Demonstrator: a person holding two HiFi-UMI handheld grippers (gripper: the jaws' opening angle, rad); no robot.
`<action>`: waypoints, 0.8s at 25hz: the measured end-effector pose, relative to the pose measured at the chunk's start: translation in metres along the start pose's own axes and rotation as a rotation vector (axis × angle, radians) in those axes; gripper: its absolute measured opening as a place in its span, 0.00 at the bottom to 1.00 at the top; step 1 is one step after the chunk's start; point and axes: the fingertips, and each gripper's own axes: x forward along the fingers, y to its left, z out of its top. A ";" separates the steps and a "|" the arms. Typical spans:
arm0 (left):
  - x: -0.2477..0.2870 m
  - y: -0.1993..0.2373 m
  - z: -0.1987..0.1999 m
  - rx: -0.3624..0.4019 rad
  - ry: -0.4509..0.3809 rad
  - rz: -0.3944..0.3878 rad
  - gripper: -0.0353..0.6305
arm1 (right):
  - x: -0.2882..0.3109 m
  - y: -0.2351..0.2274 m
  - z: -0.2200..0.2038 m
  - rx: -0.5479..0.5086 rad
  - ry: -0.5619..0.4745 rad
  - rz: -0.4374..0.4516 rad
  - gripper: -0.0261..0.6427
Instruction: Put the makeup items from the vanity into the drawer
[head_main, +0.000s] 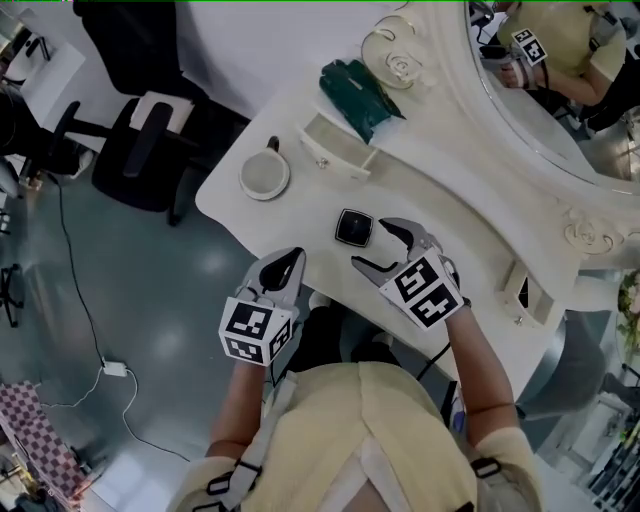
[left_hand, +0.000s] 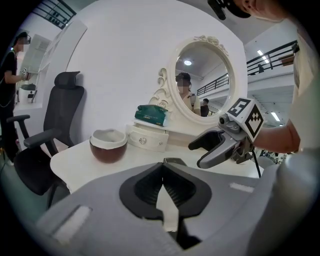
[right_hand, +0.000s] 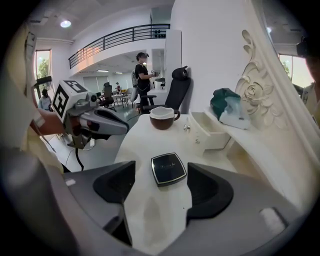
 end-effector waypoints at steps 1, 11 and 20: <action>0.002 0.002 -0.001 -0.004 0.004 -0.004 0.06 | 0.005 -0.001 0.000 -0.005 0.011 0.002 0.53; 0.014 0.027 -0.010 -0.033 0.035 -0.025 0.06 | 0.042 -0.010 -0.012 -0.049 0.117 0.017 0.54; 0.019 0.043 -0.017 -0.060 0.049 -0.025 0.06 | 0.060 -0.012 -0.021 -0.082 0.185 0.047 0.56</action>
